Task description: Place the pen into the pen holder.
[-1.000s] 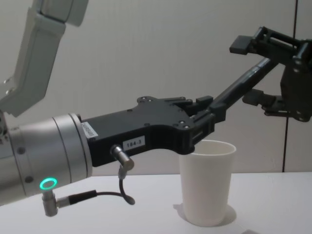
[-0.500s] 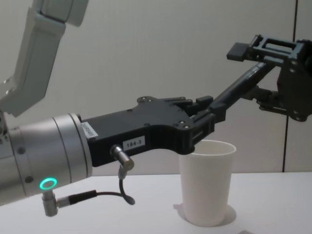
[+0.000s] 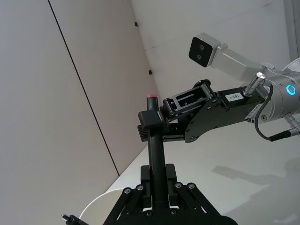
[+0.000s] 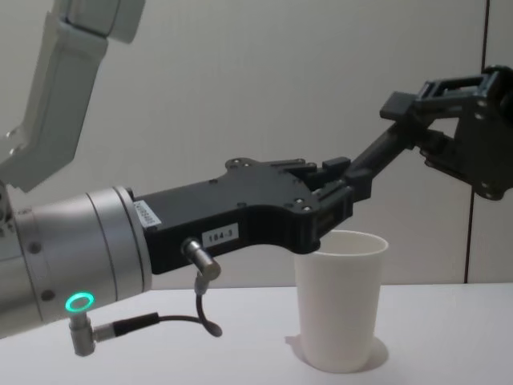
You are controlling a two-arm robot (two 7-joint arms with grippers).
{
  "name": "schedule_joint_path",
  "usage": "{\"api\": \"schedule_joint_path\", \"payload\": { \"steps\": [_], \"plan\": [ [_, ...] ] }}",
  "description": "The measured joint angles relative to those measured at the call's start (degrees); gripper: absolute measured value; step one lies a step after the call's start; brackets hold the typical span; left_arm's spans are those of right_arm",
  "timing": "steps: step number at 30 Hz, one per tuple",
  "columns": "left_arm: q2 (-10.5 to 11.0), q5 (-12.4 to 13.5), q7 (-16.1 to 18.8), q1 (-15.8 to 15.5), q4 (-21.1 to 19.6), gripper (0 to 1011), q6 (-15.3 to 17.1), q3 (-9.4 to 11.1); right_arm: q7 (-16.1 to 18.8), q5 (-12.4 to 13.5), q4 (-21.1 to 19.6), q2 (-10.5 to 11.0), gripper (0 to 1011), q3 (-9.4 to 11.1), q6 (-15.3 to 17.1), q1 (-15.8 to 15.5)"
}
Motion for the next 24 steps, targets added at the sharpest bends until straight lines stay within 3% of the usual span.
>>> {"api": "schedule_joint_path", "payload": {
  "steps": [1, 3, 12, 24],
  "plan": [
    [0.0, 0.0, 0.0, 0.0, 0.0, 189, 0.0, 0.0, 0.0, 0.0, 0.0, 0.0, 219, 0.0, 0.0, 0.0],
    [0.0, 0.0, 0.0, 0.0, 0.0, 189, 0.0, 0.0, 0.0, 0.0, 0.0, 0.0, 196, 0.0, 0.0, 0.0],
    [0.0, 0.0, 0.0, 0.0, 0.0, 190, 0.0, 0.0, 0.0, 0.0, 0.0, 0.0, 190, -0.1, 0.0, 0.1],
    [0.0, 0.0, 0.0, 0.0, 0.0, 585, 0.0, 0.0, 0.0, 0.0, 0.0, 0.0, 189, -0.1, 0.0, 0.1]
  ]
}}
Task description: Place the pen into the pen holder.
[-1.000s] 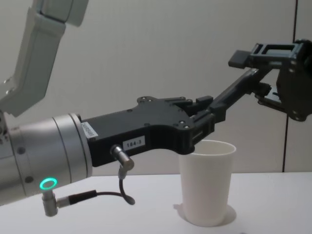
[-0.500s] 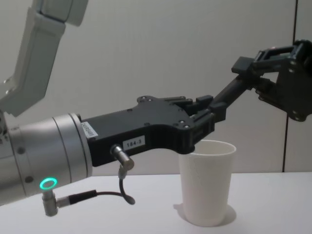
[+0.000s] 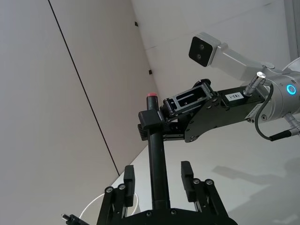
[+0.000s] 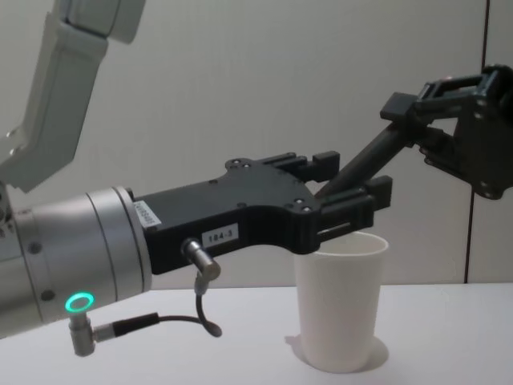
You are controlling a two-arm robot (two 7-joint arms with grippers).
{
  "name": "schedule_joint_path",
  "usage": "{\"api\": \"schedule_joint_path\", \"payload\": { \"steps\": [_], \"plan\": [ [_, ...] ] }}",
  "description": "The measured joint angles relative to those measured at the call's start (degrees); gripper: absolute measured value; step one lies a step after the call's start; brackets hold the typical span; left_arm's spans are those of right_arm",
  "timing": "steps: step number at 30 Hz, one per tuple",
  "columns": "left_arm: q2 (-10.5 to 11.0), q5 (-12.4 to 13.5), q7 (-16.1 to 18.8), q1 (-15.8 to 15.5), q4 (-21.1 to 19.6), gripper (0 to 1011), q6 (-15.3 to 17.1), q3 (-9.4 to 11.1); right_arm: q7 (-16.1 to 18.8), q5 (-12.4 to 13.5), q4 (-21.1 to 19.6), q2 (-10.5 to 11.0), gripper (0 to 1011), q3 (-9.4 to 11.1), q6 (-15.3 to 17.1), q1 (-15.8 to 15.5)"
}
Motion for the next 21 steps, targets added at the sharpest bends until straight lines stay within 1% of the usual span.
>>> {"api": "schedule_joint_path", "payload": {
  "steps": [2, 5, 6, 7, 11, 12, 15, 21],
  "plan": [
    [0.0, 0.0, 0.0, 0.0, 0.0, 636, 0.0, 0.0, 0.0, 0.0, 0.0, 0.0, 190, 0.0, 0.0, 0.0],
    [0.0, 0.0, 0.0, 0.0, 0.0, 755, 0.0, 0.0, 0.0, 0.0, 0.0, 0.0, 189, 0.0, 0.0, 0.0],
    [0.0, 0.0, 0.0, 0.0, 0.0, 772, 0.0, 0.0, 0.0, 0.0, 0.0, 0.0, 189, 0.0, 0.0, 0.0],
    [0.0, 0.0, 0.0, 0.0, 0.0, 830, 0.0, 0.0, 0.0, 0.0, 0.0, 0.0, 189, 0.0, 0.0, 0.0],
    [0.0, 0.0, 0.0, 0.0, 0.0, 900, 0.0, 0.0, 0.0, 0.0, 0.0, 0.1, 190, 0.0, -0.1, 0.0],
    [0.0, 0.0, 0.0, 0.0, 0.0, 947, 0.0, 0.0, 0.0, 0.0, 0.0, 0.1, 189, 0.0, -0.2, 0.0],
    [0.0, 0.0, 0.0, 0.0, 0.0, 1001, 0.0, 0.0, 0.1, -0.1, 0.0, 0.3, 189, 0.0, -0.7, 0.0],
    [0.0, 0.0, 0.0, 0.0, 0.0, 1001, 0.0, 0.0, -0.4, -0.7, -0.1, 1.0, 189, 0.2, -2.2, -0.2]
  ]
}}
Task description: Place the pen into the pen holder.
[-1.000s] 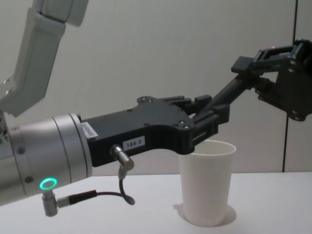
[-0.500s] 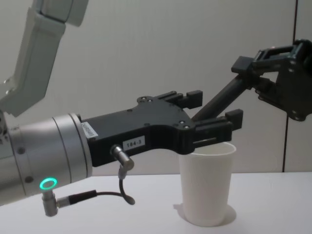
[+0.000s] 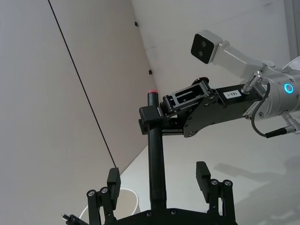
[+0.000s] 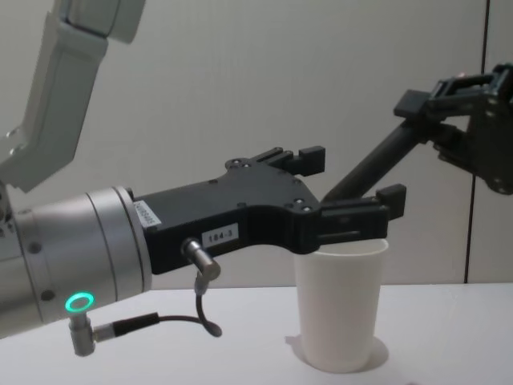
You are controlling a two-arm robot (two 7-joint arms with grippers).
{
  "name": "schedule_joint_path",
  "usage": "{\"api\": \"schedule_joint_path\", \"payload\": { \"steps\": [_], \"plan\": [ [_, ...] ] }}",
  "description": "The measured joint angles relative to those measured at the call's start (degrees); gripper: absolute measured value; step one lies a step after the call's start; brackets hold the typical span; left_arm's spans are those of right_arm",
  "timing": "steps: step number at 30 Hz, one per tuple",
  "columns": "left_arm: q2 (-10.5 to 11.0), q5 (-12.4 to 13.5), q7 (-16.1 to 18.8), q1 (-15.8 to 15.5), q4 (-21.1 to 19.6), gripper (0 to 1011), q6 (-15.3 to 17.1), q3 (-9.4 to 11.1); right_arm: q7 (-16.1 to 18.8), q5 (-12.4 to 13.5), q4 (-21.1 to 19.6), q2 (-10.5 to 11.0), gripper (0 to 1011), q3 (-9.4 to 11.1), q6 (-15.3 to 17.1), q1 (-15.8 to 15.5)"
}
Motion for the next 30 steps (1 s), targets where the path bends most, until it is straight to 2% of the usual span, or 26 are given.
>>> {"api": "schedule_joint_path", "payload": {
  "steps": [11, 19, 24, 25, 30],
  "plan": [
    [0.0, 0.0, 0.0, 0.0, 0.0, 1001, 0.0, 0.0, -1.1, -2.5, 0.0, 1.8, 190, 0.9, -4.0, -0.2],
    [0.0, 0.0, 0.0, 0.0, 0.0, 1001, 0.0, 0.0, -0.9, -6.5, 0.8, 3.0, 189, 1.5, -7.8, 0.2],
    [0.0, 0.0, 0.0, 0.0, 0.0, 1001, 0.0, 0.0, 0.3, -9.3, 1.4, 3.3, 189, 1.6, -10.1, 0.9],
    [0.0, 0.0, 0.0, 0.0, 0.0, 1001, 0.0, 0.0, 1.1, -10.6, 1.8, 3.3, 190, 1.6, -11.1, 1.4],
    [0.0, 0.0, 0.0, 0.0, 0.0, 1001, 0.0, 0.0, 2.5, -12.6, 2.6, 3.2, 190, 1.6, -12.7, 2.4]
  ]
}}
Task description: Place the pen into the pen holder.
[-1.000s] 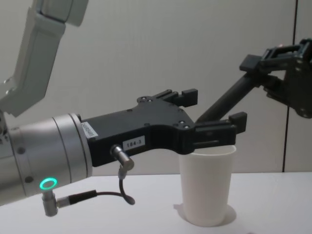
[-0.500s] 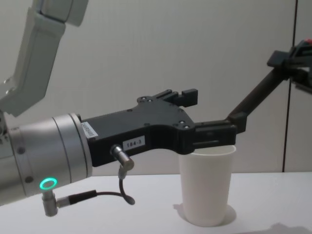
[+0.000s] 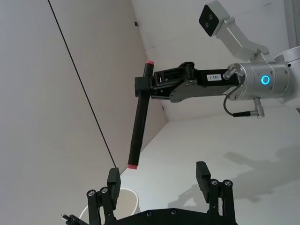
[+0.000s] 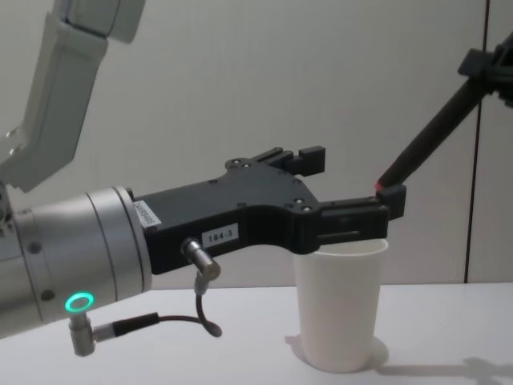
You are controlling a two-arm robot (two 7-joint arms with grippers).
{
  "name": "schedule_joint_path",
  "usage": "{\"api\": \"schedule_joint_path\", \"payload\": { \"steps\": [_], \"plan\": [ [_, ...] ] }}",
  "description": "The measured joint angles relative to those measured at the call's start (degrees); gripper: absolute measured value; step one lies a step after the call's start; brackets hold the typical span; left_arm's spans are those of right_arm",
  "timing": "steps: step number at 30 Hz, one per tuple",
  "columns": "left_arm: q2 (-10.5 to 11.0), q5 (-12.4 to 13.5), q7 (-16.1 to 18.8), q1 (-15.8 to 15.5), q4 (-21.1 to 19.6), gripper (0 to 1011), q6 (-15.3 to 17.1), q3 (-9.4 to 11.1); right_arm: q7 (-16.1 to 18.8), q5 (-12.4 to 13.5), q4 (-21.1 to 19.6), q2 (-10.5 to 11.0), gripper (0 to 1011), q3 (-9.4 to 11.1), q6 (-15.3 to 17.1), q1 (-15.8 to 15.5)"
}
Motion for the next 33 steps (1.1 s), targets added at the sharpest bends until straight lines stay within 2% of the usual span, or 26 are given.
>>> {"api": "schedule_joint_path", "payload": {
  "steps": [6, 16, 22, 25, 26, 33],
  "plan": [
    [0.0, 0.0, 0.0, 0.0, 0.0, 1001, 0.0, 0.0, 1.4, -2.1, 1.0, -0.1, 189, 0.0, -1.4, 1.0],
    [0.0, 0.0, 0.0, 0.0, 0.0, 1001, 0.0, 0.0, 3.3, -7.7, 2.1, -0.2, 190, -0.5, -3.3, 2.3],
    [0.0, 0.0, 0.0, 0.0, 0.0, 1001, 0.0, 0.0, 3.5, -12.7, 2.4, -0.3, 190, -1.2, -4.4, 2.5],
    [0.0, 0.0, 0.0, 0.0, 0.0, 1001, 0.0, 0.0, 3.4, -16.4, 2.5, -0.6, 190, -1.9, -5.2, 2.6],
    [0.0, 0.0, 0.0, 0.0, 0.0, 1001, 0.0, 0.0, 3.4, -16.4, 2.5, -0.6, 189, -1.9, -5.2, 2.6],
    [0.0, 0.0, 0.0, 0.0, 0.0, 1001, 0.0, 0.0, 2.3, -24.0, 3.4, -1.8, 189, -3.3, -7.5, 3.0]
  ]
}}
